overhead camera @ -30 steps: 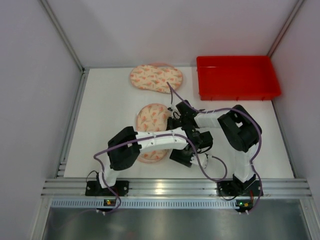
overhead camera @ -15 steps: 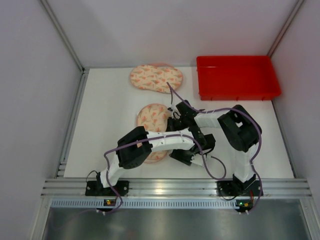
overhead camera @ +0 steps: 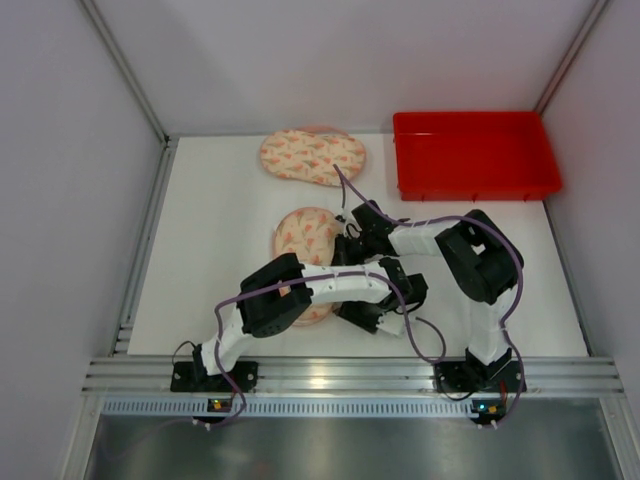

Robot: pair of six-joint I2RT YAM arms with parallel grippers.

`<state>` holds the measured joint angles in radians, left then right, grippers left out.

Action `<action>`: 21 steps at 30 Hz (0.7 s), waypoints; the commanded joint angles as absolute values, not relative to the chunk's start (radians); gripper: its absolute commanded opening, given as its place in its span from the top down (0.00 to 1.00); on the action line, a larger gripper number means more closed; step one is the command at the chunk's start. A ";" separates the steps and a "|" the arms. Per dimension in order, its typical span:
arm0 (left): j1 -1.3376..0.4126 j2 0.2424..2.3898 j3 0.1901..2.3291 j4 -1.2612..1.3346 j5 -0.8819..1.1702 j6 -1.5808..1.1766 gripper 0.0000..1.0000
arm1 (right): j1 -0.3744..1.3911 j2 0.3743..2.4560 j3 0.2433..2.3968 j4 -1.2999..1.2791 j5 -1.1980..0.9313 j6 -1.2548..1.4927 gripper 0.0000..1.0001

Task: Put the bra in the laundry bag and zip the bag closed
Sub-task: Zip the laundry bag at the center of the board.

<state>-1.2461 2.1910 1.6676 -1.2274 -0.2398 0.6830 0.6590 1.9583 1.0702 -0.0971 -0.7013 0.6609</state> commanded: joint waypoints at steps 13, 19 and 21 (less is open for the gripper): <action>-1.226 2.238 1.617 -1.244 -0.272 0.698 0.66 | 0.672 1.950 1.086 -0.104 -0.707 0.635 1.00; -1.224 2.237 1.598 -1.246 -0.258 0.695 0.83 | 0.664 1.937 1.077 -0.103 -0.703 0.629 1.00; -1.226 2.229 1.601 -1.249 -0.233 0.698 0.92 | 0.660 1.939 1.077 -0.103 -0.701 0.629 1.00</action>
<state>-1.2377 2.2322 1.6211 -1.2442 -0.2626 0.6865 0.6586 1.9583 1.0698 -0.0948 -0.7040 0.6537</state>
